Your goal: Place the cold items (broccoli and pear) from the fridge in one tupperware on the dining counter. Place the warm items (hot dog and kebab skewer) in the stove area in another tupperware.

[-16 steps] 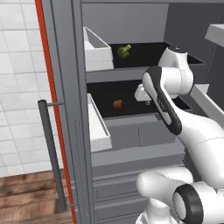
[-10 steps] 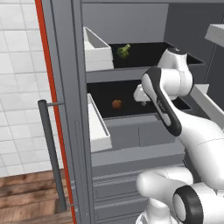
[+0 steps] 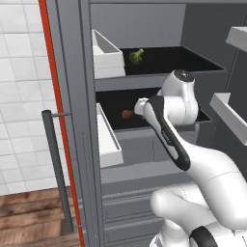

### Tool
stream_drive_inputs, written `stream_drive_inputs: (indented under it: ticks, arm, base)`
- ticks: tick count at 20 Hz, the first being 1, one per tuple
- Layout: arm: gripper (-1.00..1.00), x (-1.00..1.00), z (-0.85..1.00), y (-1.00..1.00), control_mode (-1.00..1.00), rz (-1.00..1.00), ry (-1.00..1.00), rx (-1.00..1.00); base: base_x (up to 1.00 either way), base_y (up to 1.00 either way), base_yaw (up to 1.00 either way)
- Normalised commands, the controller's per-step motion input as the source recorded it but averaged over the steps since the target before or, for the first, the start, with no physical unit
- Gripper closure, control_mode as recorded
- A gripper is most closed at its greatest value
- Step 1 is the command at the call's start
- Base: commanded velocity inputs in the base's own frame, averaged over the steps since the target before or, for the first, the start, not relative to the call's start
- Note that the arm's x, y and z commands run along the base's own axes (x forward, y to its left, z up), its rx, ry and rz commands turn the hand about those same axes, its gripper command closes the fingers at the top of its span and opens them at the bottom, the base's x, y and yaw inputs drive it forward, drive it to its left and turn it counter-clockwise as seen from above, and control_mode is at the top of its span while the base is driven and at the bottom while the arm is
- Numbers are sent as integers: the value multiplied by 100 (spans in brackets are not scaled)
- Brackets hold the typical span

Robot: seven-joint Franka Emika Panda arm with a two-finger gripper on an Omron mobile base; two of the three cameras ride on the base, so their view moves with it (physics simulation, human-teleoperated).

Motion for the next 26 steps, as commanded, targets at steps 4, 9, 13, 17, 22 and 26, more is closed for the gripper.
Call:
stream_drive_inputs:
  ticks: [4, 9, 13, 17, 22, 26]
  arm:
    - [-100, 38, 0, 10, -100, -10, 4, 0]
    - [-100, 47, 0, 0, -100, 0, 4, 0]
    - [-100, 41, 0, 2, -100, 0, 0, 1]
    - [-100, 31, -10, 5, -100, 0, 0, 2]
    - [-100, 28, -17, 5, -100, 0, 0, 1]
    - [-100, 30, -25, 10, -100, 0, 0, 0]
  base:
    - [0, 0, 0]
    - [0, 0, 0]
    - [0, 0, 0]
    - [0, 0, 0]
    - [0, 0, 0]
    - [0, 0, 0]
